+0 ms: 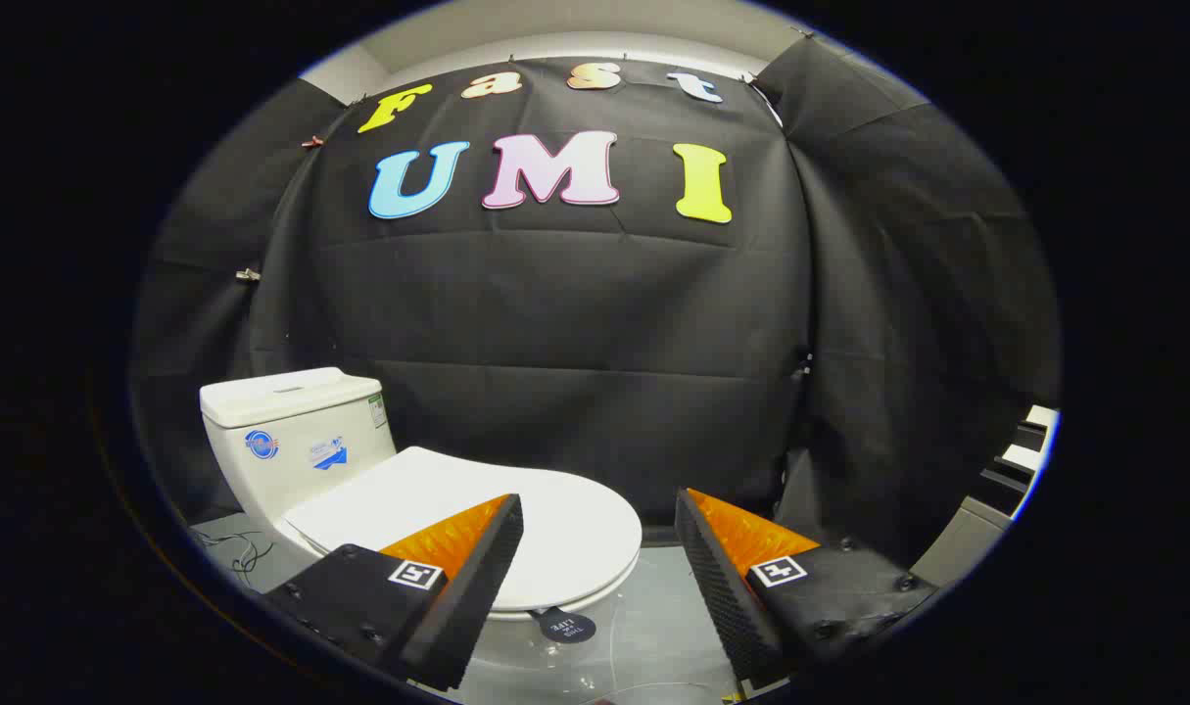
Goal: Open the toilet lid.
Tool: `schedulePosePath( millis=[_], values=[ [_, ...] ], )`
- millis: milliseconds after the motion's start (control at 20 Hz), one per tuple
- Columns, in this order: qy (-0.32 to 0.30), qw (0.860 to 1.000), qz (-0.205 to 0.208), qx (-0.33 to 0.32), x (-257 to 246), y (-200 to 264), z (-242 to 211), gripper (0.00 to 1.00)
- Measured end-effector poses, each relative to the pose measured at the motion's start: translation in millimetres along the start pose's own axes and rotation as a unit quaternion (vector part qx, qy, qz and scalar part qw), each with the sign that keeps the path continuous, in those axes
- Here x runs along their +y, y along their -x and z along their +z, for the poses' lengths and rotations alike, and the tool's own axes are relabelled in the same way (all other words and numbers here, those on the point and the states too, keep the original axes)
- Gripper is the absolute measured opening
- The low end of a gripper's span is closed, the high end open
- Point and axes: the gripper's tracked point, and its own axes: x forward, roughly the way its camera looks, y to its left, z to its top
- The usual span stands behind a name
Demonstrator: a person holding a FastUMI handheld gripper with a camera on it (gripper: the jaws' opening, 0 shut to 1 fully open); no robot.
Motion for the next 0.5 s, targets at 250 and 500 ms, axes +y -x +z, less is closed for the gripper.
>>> schedulePosePath(
  millis=[250, 500],
  values=[
    [0.003, 1.0, 0.001, 0.002, 1.2, -0.7, -1.3, 0.98],
    [0.002, 1.0, 0.001, 0.003, 0.7, -0.1, -1.7, 0.98]
  ],
)
